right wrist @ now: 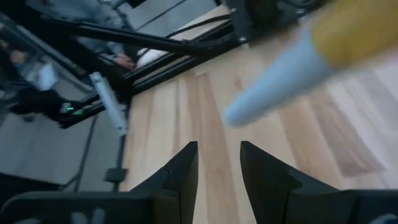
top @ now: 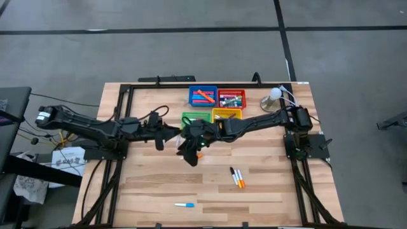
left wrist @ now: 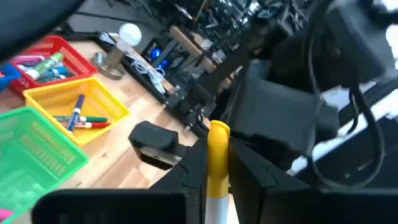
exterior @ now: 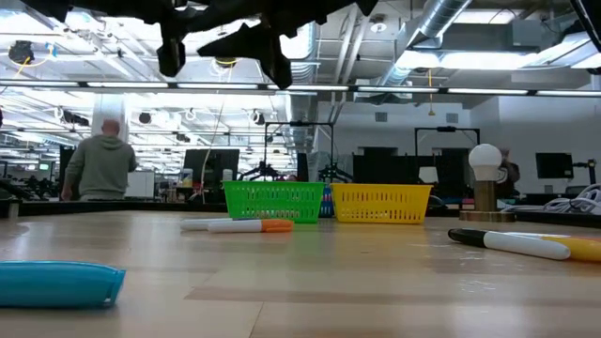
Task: Pick & Place Markers
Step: Put the yellow mini marker into the green bin
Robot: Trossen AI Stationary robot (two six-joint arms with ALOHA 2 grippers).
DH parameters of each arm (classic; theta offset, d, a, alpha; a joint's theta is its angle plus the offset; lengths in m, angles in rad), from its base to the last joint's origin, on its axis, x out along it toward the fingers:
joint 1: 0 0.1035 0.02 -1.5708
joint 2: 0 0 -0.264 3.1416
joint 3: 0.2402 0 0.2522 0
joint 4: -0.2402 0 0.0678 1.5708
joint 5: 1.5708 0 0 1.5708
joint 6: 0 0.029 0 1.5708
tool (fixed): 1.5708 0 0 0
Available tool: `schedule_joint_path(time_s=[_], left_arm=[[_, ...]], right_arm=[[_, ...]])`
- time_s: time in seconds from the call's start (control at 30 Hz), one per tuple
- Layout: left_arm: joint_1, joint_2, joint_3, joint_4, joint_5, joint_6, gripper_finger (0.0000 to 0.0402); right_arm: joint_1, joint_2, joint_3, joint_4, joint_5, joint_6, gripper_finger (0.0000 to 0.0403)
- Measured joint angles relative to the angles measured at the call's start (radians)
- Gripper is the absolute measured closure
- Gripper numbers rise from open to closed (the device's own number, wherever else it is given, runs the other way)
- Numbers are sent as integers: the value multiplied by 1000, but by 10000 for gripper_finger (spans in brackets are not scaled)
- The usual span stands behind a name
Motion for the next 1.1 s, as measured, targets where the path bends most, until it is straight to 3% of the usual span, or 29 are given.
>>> schedule_joint_path(time_s=[0.3, 1.1], left_arm=[[0, 18, 0, 37, 26, 10, 358], [-8, 14, 0, 34, 67, 25, 357]], right_arm=[[-4, 0, 0, 86, -25, 1, 294], [-28, 0, 1, 210, 72, 81, 295]])
